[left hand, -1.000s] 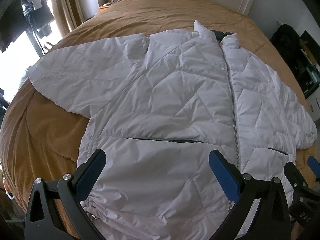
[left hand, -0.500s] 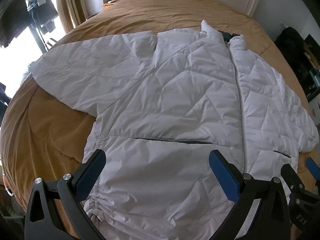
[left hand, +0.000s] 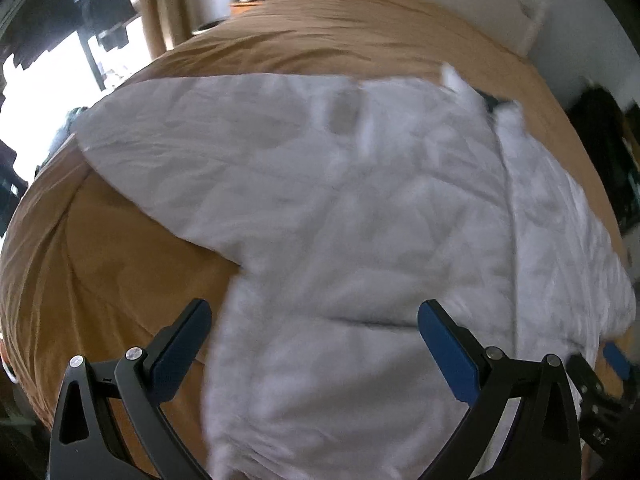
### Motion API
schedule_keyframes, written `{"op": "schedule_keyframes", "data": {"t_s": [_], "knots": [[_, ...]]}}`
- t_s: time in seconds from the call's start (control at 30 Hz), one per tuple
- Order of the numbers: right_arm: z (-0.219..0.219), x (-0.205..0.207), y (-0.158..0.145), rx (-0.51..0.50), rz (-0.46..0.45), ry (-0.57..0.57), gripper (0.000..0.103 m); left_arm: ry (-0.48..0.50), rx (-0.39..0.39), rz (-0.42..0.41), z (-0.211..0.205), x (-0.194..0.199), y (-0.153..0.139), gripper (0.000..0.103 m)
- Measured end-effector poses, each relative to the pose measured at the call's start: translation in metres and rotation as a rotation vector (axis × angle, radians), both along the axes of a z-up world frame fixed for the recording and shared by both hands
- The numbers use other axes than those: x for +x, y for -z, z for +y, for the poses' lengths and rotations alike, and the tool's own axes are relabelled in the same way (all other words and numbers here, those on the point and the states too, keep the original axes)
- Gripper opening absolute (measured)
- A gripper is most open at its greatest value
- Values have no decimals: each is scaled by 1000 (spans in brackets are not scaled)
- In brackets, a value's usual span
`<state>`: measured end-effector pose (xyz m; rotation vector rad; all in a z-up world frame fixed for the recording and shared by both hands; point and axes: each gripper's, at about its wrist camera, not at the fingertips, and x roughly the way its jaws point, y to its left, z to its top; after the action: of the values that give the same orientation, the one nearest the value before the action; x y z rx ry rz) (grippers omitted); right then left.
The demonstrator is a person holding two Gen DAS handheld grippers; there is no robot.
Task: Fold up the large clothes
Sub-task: 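Grasp the jacket sleeve cuff with the left tool and lift it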
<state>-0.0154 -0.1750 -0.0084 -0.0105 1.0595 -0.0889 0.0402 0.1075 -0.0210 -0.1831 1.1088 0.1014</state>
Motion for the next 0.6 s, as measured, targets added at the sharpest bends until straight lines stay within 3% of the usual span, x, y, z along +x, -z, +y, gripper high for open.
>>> {"op": "schedule_keyframes", "data": {"t_s": [0.17, 0.27, 0.4, 0.5, 0.6], "knots": [[5, 23, 8, -37, 0, -12, 103, -223, 11, -30, 121, 32, 2, 103], [10, 41, 16, -59, 16, -31, 103, -290, 13, -74, 188, 50, 6, 103], [20, 63, 23, -78, 20, -61, 103, -323, 7, -85, 251, 80, 18, 102], [25, 77, 27, -87, 28, -68, 103, -338, -60, -97, 288, 103, 35, 103], [27, 85, 31, -80, 41, -66, 103, -403, -87, -38, 318, 122, 62, 102]]}}
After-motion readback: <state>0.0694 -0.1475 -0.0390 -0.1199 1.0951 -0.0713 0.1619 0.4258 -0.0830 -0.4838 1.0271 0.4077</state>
